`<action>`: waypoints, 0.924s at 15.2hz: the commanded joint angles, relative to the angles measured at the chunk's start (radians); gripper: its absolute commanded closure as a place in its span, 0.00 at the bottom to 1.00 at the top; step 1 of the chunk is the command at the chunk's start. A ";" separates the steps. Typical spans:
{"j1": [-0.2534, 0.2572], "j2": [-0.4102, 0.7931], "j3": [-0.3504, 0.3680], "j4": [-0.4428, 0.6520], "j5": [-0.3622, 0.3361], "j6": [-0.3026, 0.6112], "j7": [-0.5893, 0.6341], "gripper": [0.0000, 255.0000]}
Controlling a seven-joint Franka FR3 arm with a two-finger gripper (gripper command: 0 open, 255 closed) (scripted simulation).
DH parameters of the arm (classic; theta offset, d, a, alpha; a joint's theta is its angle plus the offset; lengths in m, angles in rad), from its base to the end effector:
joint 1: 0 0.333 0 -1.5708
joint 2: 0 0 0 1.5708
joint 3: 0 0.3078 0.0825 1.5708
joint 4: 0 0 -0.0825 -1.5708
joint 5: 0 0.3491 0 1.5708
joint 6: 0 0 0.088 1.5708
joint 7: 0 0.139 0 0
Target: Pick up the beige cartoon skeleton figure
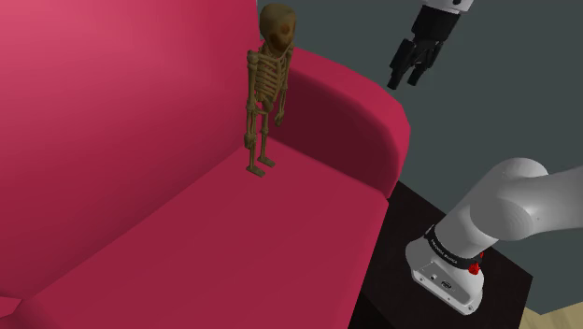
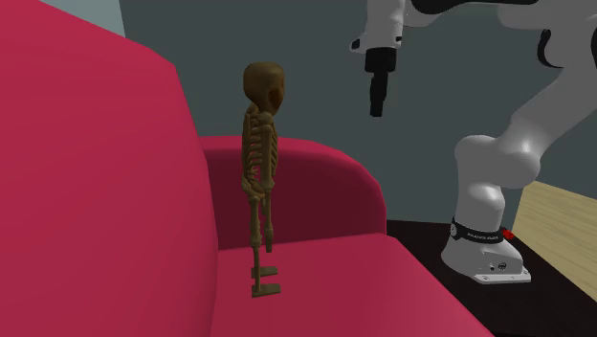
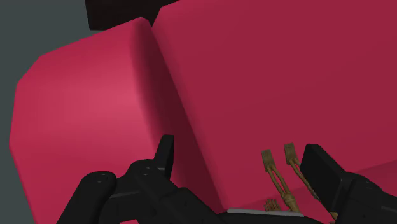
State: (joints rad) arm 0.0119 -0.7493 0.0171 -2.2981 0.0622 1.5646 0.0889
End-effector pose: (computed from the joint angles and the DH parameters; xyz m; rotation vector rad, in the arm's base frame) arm 0.2878 0.0184 0.5673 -3.0886 0.0981 -0.0198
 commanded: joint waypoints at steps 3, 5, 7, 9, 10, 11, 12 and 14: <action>-0.002 0.027 0.058 0.028 0.024 0.007 0.095 0.00; -0.007 0.062 0.116 0.063 0.043 0.014 0.189 0.00; -0.014 0.104 0.172 0.106 0.057 0.021 0.284 0.00; -0.024 0.154 0.229 0.157 0.064 0.027 0.378 0.00; -0.029 0.182 0.256 0.185 0.065 0.029 0.426 0.00; -0.035 0.211 0.284 0.215 0.064 0.030 0.475 0.00; -0.041 0.242 0.311 0.247 0.061 0.031 0.523 0.00; -0.055 0.310 0.366 0.316 0.048 0.030 0.622 0.00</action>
State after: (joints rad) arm -0.0347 -0.4724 0.3581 -2.0167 0.1166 1.5955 0.6592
